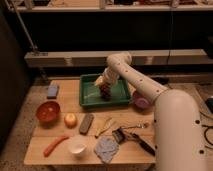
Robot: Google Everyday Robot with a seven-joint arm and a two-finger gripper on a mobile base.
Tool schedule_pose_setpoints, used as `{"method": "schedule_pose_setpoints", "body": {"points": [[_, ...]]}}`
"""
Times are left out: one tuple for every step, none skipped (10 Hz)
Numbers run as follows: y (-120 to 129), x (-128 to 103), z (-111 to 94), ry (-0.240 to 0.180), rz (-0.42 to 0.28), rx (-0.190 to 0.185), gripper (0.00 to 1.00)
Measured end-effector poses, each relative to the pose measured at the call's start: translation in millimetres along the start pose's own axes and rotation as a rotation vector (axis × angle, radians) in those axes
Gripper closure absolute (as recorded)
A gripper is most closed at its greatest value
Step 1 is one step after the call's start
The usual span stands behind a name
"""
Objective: Place grapes in metal cup
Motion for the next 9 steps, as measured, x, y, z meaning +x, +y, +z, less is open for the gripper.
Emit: {"method": "schedule_pose_setpoints", "body": {"points": [[3,6,6,0.001,0.018,0.004,0.20],[8,15,14,0.006,0.029,0.009,0.20],[9,20,18,0.011,0.031,0.010,0.20],[10,24,21,0.026,0.029,0.008,0.20],[11,25,25,0.046,0.032,0.005,0.20],[12,26,27,0.065,0.038,0.004,0.20],[12,24,30,0.071,0.040,0.004,0.20],[11,21,35,0.080,0.037,-0.001,0.20],[12,18,40,0.082,0.035,-0.005,0.20]]}}
